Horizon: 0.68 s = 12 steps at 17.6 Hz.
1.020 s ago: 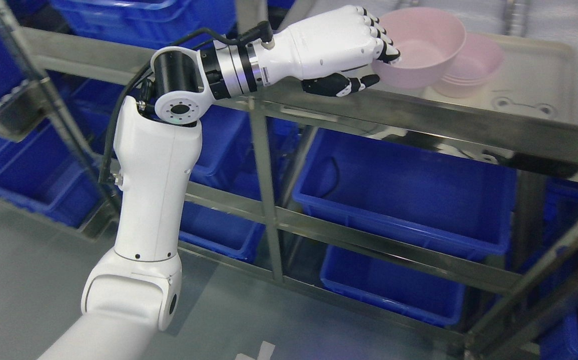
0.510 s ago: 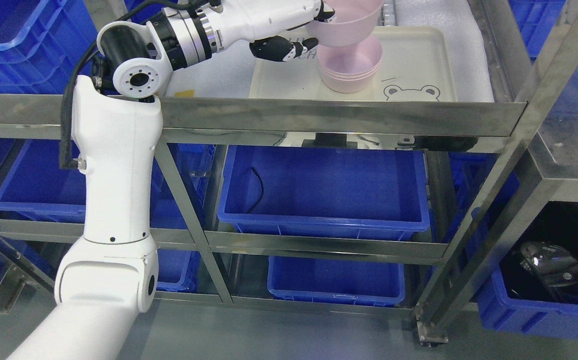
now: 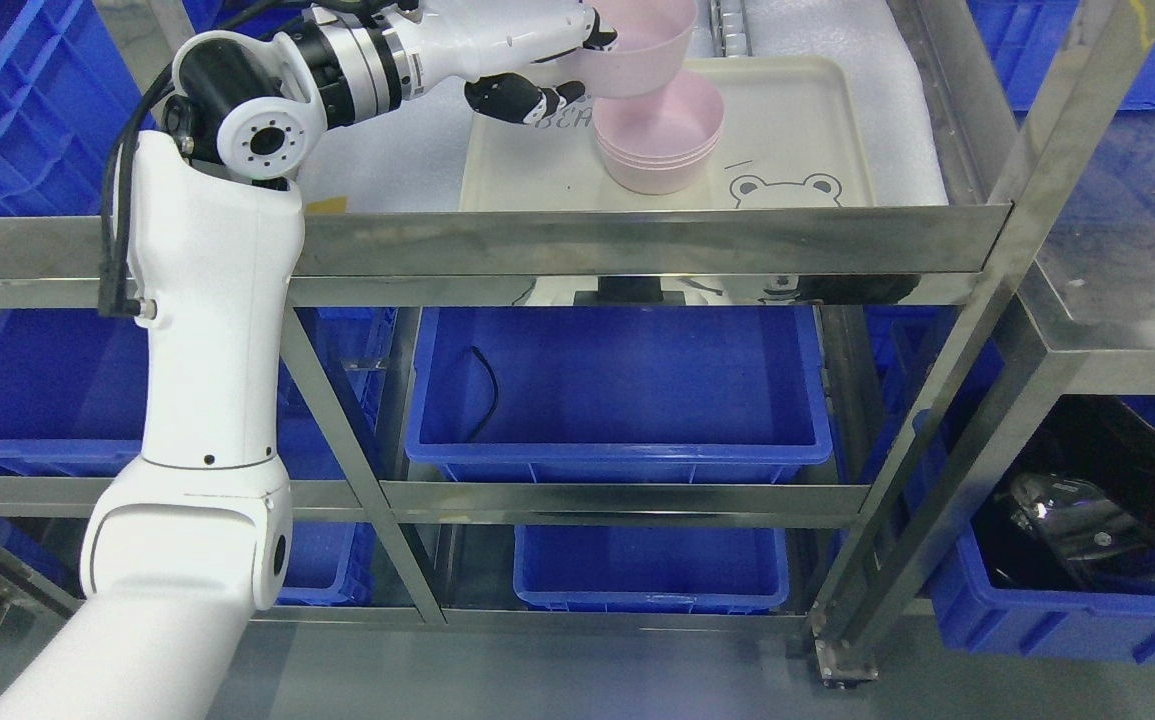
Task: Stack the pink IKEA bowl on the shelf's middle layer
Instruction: 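Lower the pink bowl onto the pink bowls on the white tray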
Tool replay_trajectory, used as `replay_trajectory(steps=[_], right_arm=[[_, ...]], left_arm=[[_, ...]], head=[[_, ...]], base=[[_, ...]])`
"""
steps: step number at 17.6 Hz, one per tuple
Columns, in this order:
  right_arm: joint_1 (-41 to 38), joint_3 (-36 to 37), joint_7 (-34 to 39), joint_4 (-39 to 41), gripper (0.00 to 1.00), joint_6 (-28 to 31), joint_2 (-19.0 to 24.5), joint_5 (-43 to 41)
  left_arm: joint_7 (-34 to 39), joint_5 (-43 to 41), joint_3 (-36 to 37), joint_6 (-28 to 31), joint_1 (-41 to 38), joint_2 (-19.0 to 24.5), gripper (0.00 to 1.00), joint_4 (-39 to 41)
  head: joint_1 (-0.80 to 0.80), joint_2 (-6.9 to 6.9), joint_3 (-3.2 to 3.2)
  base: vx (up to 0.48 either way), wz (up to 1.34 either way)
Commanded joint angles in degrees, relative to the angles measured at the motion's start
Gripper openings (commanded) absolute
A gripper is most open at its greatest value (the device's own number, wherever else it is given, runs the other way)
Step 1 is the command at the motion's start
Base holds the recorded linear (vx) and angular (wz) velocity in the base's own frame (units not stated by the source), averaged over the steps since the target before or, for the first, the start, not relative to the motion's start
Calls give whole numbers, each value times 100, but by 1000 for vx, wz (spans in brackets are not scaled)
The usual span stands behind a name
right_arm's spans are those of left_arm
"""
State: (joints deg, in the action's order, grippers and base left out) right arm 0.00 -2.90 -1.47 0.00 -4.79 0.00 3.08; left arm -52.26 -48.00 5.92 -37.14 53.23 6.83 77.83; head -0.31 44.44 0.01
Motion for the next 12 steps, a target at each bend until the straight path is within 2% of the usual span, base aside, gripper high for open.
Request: replay_trajectory(steps=[1,5,12], right_arm=[[-132,0,-2,100,100,4,-100,0],[-132,0,-2,100,100,4,-100,0],[-132,0,-2,100,100,4,-100,0]], left_arm=[[41,-446,751,-65,389,-445,4,-1067],[41,-1026,815,-13,416,-454,4,-1226],[67,-1159,797,146,530,-583,5,-1516]], head=[[0,0,0],[0,0,0],[0,0,0]], base=[[12,-89],[12,-69],[6,-19]])
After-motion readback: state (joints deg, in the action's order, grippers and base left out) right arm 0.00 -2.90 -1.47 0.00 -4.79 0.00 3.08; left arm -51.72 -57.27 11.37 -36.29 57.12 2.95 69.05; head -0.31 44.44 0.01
